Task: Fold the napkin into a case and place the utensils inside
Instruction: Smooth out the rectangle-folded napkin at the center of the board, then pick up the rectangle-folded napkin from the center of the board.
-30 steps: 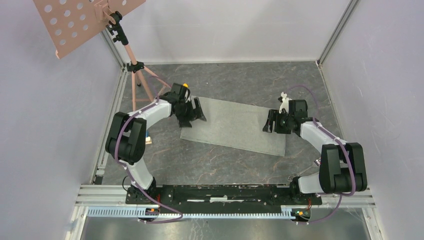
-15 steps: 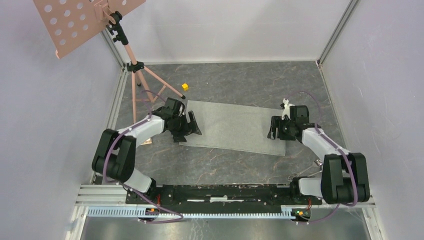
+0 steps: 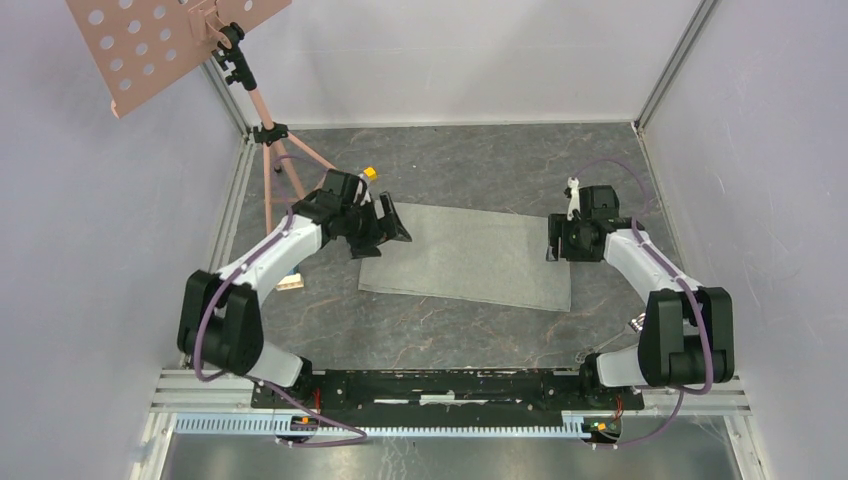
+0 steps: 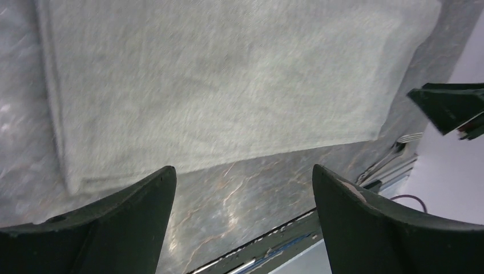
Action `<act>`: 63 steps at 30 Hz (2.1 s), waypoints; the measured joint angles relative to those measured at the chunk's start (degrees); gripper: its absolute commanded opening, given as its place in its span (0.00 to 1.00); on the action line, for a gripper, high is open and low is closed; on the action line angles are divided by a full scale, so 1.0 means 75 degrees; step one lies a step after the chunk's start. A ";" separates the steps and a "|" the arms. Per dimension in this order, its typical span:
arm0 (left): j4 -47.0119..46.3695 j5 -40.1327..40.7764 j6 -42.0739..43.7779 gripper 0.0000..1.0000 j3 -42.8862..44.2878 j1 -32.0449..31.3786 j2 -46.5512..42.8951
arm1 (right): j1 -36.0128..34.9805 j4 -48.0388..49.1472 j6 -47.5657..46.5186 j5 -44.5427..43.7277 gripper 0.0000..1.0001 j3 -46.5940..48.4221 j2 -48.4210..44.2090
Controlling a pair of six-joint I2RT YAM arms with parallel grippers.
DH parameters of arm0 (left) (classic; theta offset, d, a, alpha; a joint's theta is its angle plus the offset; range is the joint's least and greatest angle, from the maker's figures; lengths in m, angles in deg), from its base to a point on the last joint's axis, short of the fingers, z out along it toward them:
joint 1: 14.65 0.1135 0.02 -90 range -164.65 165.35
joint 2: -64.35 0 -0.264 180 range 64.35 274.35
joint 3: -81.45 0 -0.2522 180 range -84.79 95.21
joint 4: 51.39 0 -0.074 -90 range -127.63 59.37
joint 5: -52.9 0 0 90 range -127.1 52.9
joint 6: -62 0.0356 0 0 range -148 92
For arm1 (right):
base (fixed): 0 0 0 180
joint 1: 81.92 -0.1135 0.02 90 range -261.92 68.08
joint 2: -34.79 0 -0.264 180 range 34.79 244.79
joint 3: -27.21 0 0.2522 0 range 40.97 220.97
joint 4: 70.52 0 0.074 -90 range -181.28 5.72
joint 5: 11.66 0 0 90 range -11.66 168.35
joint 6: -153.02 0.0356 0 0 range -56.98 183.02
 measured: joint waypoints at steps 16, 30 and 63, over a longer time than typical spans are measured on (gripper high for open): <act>-0.1457 -0.0303 -0.0239 0.97 -0.0994 -0.0006 0.1478 | -0.0644 0.0149 0.0216 -0.1693 0.61 -0.0988 0.0166; -0.0038 -0.0536 -0.0219 1.00 -0.0938 -0.0335 -0.0251 | -0.0233 -0.0379 -0.0149 -0.1177 0.62 0.0003 -0.0020; 0.0047 -0.0959 -0.0198 1.00 -0.0437 -0.0335 -0.0740 | -0.0615 0.0326 -0.0131 -0.1049 0.61 0.0044 0.1346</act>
